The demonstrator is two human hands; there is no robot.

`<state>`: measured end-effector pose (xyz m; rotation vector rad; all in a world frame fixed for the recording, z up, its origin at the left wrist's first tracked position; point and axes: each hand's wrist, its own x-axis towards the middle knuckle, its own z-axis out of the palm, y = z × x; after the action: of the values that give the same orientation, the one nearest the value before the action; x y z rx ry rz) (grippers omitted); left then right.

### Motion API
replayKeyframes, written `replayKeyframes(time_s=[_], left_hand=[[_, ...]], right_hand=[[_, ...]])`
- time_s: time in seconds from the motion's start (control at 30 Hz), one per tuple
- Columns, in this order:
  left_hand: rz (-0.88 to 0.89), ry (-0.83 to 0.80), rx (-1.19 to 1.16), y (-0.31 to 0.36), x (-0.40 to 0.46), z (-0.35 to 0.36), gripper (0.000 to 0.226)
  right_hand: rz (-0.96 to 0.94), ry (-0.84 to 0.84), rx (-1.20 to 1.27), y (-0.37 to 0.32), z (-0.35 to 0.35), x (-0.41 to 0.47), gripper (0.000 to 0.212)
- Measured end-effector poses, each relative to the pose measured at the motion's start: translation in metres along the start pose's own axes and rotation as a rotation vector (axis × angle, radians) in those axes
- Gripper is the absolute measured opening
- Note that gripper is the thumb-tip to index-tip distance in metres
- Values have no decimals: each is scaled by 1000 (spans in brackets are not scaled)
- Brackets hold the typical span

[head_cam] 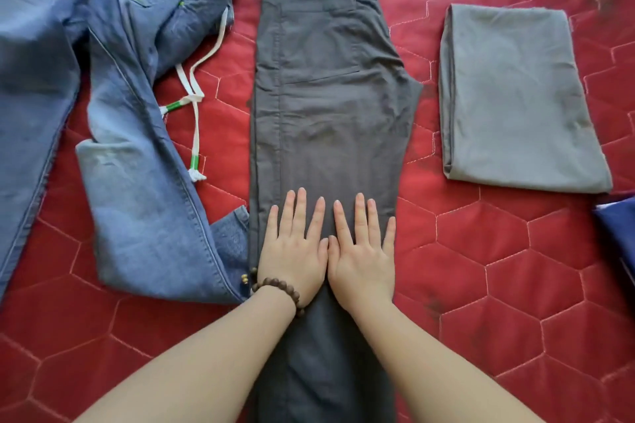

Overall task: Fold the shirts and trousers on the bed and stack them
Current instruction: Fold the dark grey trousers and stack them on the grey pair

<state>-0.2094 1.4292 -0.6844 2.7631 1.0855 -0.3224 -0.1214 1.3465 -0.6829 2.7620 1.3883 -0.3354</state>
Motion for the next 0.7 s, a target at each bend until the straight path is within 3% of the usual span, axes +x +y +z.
replayKeyframes(time_s=[0.33,0.5,0.6,0.7], left_hand=[[23,24,1,19,-129,23,63],[-122,-22,-119,35,-218,35,65],[-123,-27,-151,40,-253,37,63],[-194,42,-280,40,-254,25,63]], right_hand=[[-22,-51,8,0,20,-127,57],[-75,-73,30,8,27,-209,58],[-121,-116,30,12,24,-234,58],[-75,-62,239,12,10,-231,59]])
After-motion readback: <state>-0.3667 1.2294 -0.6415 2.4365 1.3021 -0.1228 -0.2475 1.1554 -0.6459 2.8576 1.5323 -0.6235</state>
